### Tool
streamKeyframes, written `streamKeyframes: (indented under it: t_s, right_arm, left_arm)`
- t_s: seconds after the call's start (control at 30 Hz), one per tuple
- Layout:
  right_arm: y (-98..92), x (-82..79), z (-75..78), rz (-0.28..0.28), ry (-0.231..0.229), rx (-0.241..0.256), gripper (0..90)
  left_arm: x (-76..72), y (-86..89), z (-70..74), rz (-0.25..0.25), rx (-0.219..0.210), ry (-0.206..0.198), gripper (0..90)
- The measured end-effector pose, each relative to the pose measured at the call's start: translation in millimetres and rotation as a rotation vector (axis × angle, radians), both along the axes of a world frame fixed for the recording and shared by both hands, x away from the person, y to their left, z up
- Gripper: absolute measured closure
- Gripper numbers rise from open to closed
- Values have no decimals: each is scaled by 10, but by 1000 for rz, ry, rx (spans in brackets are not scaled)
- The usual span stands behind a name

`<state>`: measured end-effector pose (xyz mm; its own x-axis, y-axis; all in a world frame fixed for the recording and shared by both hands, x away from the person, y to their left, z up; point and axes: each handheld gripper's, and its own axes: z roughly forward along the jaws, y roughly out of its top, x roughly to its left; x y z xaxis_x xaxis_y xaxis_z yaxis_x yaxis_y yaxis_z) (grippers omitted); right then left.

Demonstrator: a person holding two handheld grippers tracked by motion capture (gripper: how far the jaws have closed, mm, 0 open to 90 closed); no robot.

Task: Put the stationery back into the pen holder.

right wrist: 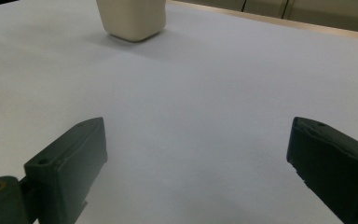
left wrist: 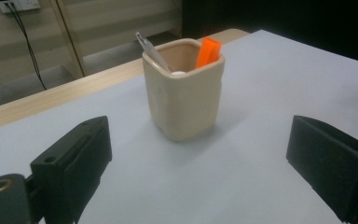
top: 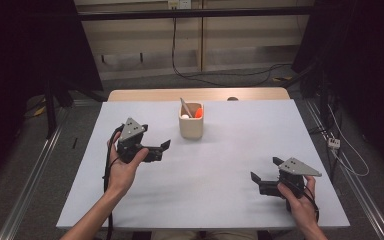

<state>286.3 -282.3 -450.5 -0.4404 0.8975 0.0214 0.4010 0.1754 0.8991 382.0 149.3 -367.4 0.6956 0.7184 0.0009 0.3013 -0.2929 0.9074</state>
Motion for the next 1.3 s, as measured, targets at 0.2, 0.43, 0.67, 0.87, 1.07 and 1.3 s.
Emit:
streamKeyframes:
  t_s: [0.2,0.43,0.67,0.87,1.07,1.3]
  right_arm:
    - [5,9,-2,3,-1,-5,46]
    - [19,18,-7,7,1,-9,47]
    - [23,16,-8,10,5,-6,47]
    - [40,21,-12,14,8,-3,47]
    - [50,18,-14,18,9,-7,48]
    - [35,-1,-9,13,7,-2,50]
  left_arm:
    - [-123,104,-87,9,24,3,63]
    - [-257,246,-167,37,26,11,62]
    - [-388,381,-264,74,28,19,54]
    - [-482,428,-369,81,27,41,55]
    - [-546,406,-464,65,39,55,55]
    - [-588,441,-587,88,16,80,55]
